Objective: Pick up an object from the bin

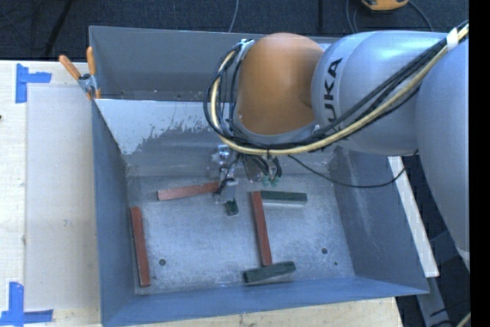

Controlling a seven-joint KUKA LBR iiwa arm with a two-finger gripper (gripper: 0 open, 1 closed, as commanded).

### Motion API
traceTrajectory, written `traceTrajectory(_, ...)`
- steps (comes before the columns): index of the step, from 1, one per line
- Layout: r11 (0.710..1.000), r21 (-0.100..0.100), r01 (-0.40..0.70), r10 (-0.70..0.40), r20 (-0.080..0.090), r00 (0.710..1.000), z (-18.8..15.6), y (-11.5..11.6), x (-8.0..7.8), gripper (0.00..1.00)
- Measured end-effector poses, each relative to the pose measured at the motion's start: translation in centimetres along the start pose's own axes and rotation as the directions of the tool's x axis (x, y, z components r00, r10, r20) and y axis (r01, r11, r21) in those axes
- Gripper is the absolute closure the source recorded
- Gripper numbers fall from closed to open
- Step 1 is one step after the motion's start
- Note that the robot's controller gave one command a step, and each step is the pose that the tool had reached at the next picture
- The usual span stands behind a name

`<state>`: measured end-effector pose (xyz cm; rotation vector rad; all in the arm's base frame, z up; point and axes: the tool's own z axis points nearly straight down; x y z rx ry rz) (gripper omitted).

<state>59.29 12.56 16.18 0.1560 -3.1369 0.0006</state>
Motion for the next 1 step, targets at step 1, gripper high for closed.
traceTrajectory(1, 0.998, -0.001, 0.058, -0.058, 0.003, 0.998, -10.04, 5.13, 0.81, 1.00)
